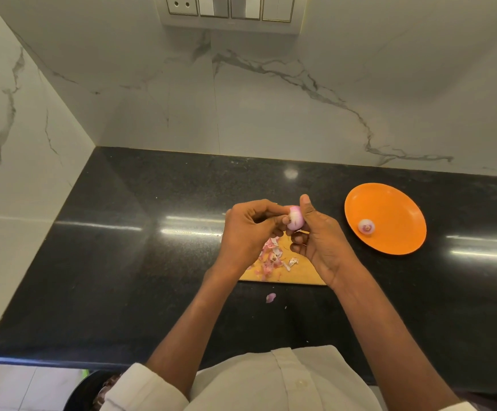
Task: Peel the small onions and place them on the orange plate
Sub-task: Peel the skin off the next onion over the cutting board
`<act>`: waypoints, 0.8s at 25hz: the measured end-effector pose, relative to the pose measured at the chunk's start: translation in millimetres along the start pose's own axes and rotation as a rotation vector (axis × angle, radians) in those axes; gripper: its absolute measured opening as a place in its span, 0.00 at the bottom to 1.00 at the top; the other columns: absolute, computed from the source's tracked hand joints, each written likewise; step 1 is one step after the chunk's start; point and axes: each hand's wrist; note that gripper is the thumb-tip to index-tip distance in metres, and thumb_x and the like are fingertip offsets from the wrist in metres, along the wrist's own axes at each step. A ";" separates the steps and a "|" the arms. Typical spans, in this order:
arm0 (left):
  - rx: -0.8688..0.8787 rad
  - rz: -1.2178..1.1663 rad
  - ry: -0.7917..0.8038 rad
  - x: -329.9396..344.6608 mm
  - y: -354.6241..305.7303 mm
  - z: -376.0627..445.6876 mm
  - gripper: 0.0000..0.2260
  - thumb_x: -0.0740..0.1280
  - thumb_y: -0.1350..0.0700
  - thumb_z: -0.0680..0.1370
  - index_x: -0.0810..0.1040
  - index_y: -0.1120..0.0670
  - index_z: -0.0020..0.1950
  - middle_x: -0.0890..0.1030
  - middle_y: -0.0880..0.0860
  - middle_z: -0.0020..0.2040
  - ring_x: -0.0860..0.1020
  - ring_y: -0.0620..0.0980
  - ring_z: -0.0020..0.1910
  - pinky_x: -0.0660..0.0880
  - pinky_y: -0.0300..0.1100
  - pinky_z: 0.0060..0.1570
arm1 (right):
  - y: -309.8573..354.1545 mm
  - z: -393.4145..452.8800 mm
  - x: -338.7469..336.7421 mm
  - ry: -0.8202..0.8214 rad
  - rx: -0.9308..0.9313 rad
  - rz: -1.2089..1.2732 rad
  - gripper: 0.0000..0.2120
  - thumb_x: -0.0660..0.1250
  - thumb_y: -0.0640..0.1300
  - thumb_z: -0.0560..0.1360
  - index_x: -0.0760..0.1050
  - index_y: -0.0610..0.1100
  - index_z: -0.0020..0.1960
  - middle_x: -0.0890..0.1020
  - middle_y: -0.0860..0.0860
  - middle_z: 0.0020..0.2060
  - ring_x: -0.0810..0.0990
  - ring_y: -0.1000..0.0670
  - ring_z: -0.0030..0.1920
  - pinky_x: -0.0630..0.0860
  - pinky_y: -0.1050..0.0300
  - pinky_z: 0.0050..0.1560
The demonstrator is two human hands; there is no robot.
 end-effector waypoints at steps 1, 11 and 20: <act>0.020 0.015 0.014 -1.5 1.6 0.5 0.07 0.76 0.63 0.79 0.88 0.59 0.57 0.89 0.54 0.47 0.88 0.55 0.46 0.87 0.53 0.49 | 0.2 -0.1 0.5 -0.020 0.016 -0.025 0.27 0.64 0.64 0.80 0.83 0.40 0.57 0.84 0.46 0.39 0.79 0.54 0.35 0.78 0.57 0.37; 0.120 0.271 0.254 -5.4 21.2 9.0 0.07 0.75 0.64 0.79 0.84 0.55 0.53 0.85 0.51 0.44 0.84 0.52 0.44 0.81 0.59 0.48 | -10.9 2.9 -0.2 0.026 0.187 -0.106 0.27 0.62 0.67 0.82 0.77 0.44 0.40 0.71 0.48 0.30 0.66 0.55 0.28 0.65 0.59 0.30; 0.142 0.245 0.083 8.3 25.6 9.3 0.06 0.71 0.65 0.78 0.85 0.56 0.48 0.86 0.50 0.42 0.84 0.49 0.42 0.82 0.54 0.44 | -9.2 5.0 -0.1 0.061 0.220 0.116 0.27 0.61 0.66 0.82 0.76 0.44 0.38 0.68 0.49 0.30 0.63 0.55 0.26 0.63 0.62 0.28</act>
Point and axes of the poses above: each hand's wrist, its own z-axis towards the middle knuckle, its own x-axis out of the palm, y = z × x
